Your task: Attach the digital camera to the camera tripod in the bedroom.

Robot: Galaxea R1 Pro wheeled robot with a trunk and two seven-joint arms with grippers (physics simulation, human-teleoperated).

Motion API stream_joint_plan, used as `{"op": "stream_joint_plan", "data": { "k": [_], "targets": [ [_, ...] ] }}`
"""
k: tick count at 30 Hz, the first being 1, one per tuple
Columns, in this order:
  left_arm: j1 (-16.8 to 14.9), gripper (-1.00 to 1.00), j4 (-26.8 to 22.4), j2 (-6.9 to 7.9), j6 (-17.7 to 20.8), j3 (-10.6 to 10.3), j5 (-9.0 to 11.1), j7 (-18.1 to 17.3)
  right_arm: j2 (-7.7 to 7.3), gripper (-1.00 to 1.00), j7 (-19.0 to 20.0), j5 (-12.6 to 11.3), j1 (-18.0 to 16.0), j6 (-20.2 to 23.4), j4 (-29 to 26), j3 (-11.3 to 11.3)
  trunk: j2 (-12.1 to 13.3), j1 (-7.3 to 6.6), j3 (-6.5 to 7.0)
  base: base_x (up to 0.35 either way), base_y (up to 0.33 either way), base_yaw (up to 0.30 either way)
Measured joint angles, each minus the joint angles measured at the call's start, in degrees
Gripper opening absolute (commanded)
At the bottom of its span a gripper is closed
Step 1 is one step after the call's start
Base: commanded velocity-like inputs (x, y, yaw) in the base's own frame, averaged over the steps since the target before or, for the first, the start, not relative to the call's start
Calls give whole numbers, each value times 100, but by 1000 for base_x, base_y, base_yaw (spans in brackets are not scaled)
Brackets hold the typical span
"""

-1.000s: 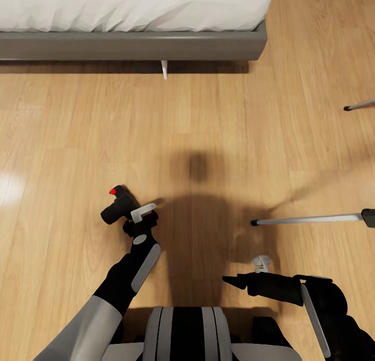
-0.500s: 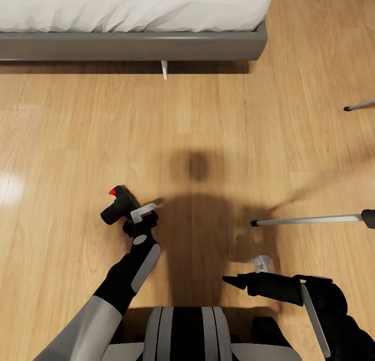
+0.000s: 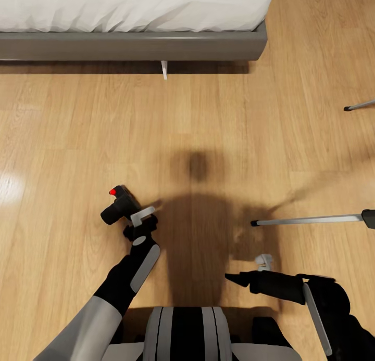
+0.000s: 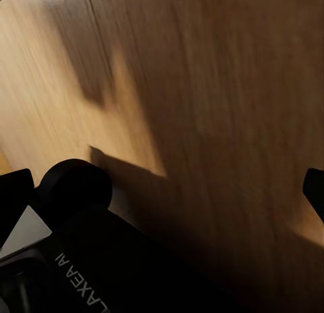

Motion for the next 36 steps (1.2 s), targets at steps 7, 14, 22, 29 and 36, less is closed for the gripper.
{"op": "stream_joint_plan", "data": {
  "k": [7,14,22,29,36],
  "targets": [
    [1,100,23,12,-7,-3,227,78,-20,100,-21,2,0,2,-1,50,0,0,0,0,0,0],
    [1,100,-10,13,-9,-10,454,253,-25,100,-26,2,0,2,0,59,0,0,0,0,0,0],
    [1,100,-63,9,-9,-21,627,387,-26,100,-25,2,0,0,0,61,0,0,0,0,0,0],
    [1,100,-180,6,-9,-22,628,462,-26,100,-25,2,0,-3,-1,61,0,0,0,-15,0,0],
    [1,100,-220,1,-16,-28,629,687,-26,100,-25,2,0,-10,-2,60,0,0,0,-42,0,0]
  ]
}}
